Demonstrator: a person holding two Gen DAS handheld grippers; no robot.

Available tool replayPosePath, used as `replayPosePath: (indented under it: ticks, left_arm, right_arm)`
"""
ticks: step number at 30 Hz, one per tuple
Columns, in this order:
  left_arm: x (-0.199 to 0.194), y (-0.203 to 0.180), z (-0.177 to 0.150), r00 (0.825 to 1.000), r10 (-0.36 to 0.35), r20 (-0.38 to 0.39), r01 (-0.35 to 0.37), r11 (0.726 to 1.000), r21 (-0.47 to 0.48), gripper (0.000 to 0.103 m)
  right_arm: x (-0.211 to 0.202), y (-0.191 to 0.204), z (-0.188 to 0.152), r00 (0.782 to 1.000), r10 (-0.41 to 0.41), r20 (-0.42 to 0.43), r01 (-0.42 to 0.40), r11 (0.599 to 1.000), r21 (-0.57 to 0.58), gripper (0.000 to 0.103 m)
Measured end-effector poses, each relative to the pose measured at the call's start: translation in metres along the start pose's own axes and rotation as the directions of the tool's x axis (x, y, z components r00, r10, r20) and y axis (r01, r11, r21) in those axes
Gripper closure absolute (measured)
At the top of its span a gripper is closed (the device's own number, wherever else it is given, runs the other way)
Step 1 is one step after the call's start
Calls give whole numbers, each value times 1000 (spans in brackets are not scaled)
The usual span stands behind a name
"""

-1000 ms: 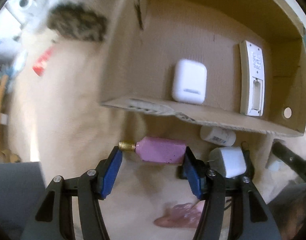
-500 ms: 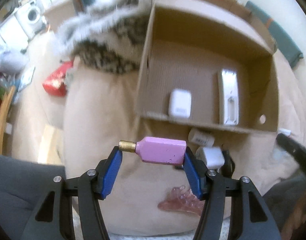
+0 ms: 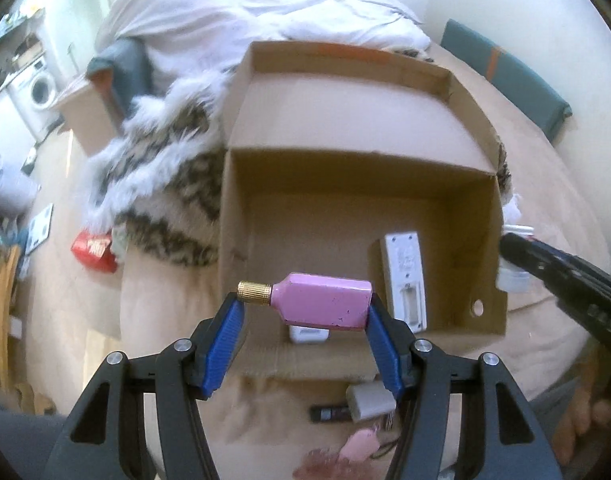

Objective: Organize rigid objects
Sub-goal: 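Place the pink bottle beside the earbud case while the right tool sets the pill bottle by the remote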

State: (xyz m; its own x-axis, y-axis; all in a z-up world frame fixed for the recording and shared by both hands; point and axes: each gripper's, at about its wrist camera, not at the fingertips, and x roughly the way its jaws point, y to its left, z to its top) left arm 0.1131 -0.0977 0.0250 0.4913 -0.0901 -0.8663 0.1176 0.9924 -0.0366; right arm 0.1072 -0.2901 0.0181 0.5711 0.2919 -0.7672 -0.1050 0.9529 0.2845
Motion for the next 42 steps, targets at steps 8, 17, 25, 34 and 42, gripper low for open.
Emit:
replayPosePath:
  ticks: [8,17,25,34,42]
  left_arm:
    - [43,-7,9,999,-24,-27,25,999,38,46]
    - [70,17,7,998,-28,-60,25,999,-41,45]
    - [69,13,7,998,-31,-57,30,999,-24,45]
    - [89,4,0,993,1,-114,0,1000,15,45]
    - [109,5,-9,982,9,-186,-7,1000,9,45]
  right_arm:
    - [34,-12,1,998,-31,-53,31,999,8,75]
    - [54,-17,-5,993,-53,-103,56,998,26,75]
    - [70,-7,-5,987,-84,-134,80,996,-39,75]
    - [89,-9,-13,967,-140,-215,130,990,-59,75]
    - [102,-4,-24,945,-178,-274,156,983,-101,75]
